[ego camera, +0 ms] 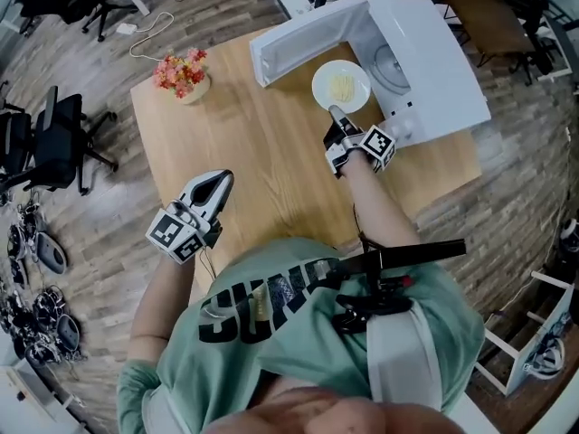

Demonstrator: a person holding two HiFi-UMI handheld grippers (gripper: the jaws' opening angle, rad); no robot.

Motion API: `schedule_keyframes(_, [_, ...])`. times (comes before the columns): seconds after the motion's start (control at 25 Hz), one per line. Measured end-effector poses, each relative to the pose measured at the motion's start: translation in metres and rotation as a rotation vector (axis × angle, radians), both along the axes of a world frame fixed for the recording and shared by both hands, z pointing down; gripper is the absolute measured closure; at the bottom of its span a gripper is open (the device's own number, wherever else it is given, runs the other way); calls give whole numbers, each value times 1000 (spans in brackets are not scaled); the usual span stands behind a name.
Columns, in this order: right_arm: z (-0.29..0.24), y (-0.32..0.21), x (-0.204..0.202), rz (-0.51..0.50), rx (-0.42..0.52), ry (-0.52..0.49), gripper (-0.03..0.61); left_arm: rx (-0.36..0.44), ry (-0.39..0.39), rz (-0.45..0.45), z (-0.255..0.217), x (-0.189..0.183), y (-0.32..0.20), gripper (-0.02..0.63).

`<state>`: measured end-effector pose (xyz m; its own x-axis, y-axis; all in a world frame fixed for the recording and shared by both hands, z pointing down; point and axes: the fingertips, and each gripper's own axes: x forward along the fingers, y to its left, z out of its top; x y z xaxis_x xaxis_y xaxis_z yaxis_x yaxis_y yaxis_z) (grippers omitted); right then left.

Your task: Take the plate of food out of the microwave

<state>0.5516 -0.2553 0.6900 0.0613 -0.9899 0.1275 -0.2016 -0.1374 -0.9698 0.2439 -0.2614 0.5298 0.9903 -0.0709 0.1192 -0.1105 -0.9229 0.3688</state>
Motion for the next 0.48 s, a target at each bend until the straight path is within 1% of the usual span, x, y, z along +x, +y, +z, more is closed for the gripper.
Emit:
schedule_keyframes(0.32, [-22,16,-56,-130,-19,27,560,21,17,-97,-10,-60,12,611])
schedule_keyframes(0.48, [-30,17,-86,-180,-26,38,560,28,36,-143,-13,-91,7,611])
